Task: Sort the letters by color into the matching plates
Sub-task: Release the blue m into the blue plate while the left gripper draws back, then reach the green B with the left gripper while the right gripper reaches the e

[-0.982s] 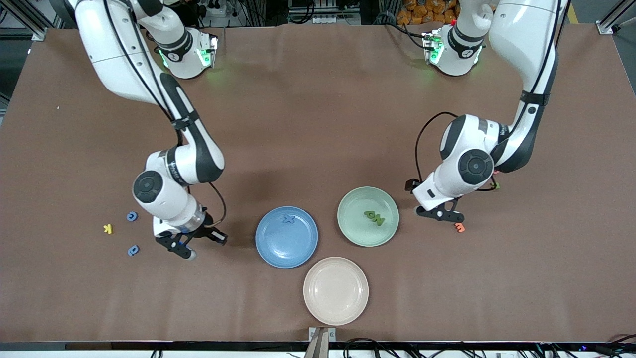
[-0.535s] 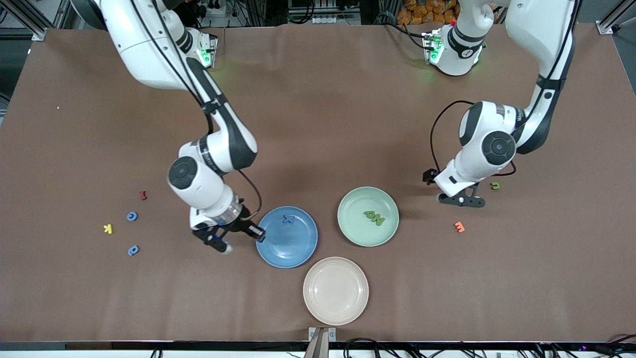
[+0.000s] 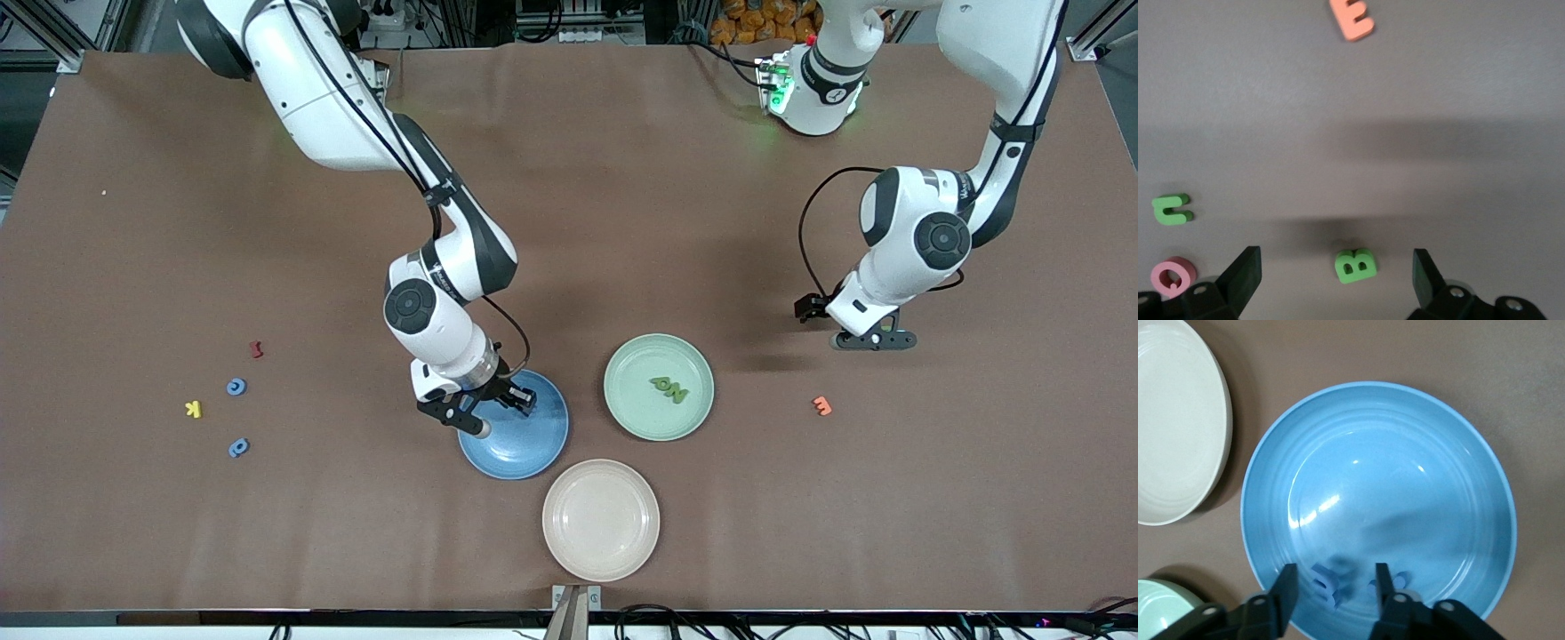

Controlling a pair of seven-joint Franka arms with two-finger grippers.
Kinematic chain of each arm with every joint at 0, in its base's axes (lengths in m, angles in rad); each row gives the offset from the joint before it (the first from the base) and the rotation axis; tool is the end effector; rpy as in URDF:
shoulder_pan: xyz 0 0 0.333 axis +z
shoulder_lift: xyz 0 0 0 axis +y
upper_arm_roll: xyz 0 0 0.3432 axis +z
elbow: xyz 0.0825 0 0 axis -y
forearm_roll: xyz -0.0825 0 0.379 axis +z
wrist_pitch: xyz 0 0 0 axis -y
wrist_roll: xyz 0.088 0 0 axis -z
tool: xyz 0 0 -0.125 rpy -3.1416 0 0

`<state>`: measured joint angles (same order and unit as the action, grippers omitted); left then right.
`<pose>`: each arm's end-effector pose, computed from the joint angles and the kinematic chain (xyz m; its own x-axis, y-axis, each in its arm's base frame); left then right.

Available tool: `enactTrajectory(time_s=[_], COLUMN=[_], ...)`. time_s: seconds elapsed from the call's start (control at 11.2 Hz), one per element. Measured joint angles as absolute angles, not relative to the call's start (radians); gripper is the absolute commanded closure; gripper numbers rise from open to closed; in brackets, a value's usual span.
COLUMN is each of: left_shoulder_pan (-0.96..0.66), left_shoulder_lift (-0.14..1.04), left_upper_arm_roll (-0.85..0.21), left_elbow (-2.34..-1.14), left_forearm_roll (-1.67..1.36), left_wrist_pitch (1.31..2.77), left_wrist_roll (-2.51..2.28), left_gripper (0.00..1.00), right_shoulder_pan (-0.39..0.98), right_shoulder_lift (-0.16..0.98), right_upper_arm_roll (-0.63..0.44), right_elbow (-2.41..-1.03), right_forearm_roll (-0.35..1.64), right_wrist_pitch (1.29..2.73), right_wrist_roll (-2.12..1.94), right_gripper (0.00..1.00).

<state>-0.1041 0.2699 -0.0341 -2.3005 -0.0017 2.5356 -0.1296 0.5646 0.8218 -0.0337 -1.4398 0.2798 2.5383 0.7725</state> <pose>0.5239 -0.0731 0.2396 0.9993 -0.0062 -0.0357 -0.0060 -1.0000 0.0055 0.6621 0.3950 0.2324 0.9018 -0.4292 0.0501 -0.3939 -0.8643 -0.3129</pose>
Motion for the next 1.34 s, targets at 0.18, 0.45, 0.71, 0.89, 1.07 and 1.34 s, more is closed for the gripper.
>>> enactTrajectory(time_s=[0.18, 0.45, 0.71, 0.89, 1.07, 1.34], left_shoulder_pan=[-0.099, -0.1, -0.1, -0.101, -0.103, -0.105], left_shoulder_lift=[0.27, 0.27, 0.273, 0.282, 0.294, 0.299], left_upper_arm_roll=[-0.03, -0.03, -0.031, -0.032, -0.037, -0.057], left_elbow=[-2.335, -2.341, -2.359, -2.376, -2.403, -2.433], left_forearm_roll=[-0.005, -0.005, -0.005, -0.005, -0.005, -0.005], left_wrist_pitch=[2.573, 2.573, 2.574, 2.607, 2.661, 2.688], left_wrist_roll=[-0.175, -0.26, -0.306, -0.335, -0.361, -0.394], left_gripper=[0.0, 0.0, 0.03, 0.07, 0.14, 0.22], right_shoulder_pan=[0.564, 0.525, 0.41, 0.344, 0.288, 0.185], right_shoulder_lift=[0.825, 0.815, 0.771, 0.723, 0.679, 0.648], right_upper_arm_roll=[-0.043, -0.062, -0.083, -0.109, -0.132, -0.139], right_elbow=[-1.431, -1.426, -1.439, -1.454, -1.498, -1.576], right_forearm_roll=[0.268, 0.267, 0.264, 0.259, 0.245, 0.145], right_wrist_pitch=[2.538, 2.52, 2.372, 2.269, 2.232, 2.23], right_wrist_roll=[0.737, 0.645, 0.45, 0.365, 0.278, 0.201], right_gripper=[0.0, 0.0, 0.0, 0.0, 0.0, 0.0])
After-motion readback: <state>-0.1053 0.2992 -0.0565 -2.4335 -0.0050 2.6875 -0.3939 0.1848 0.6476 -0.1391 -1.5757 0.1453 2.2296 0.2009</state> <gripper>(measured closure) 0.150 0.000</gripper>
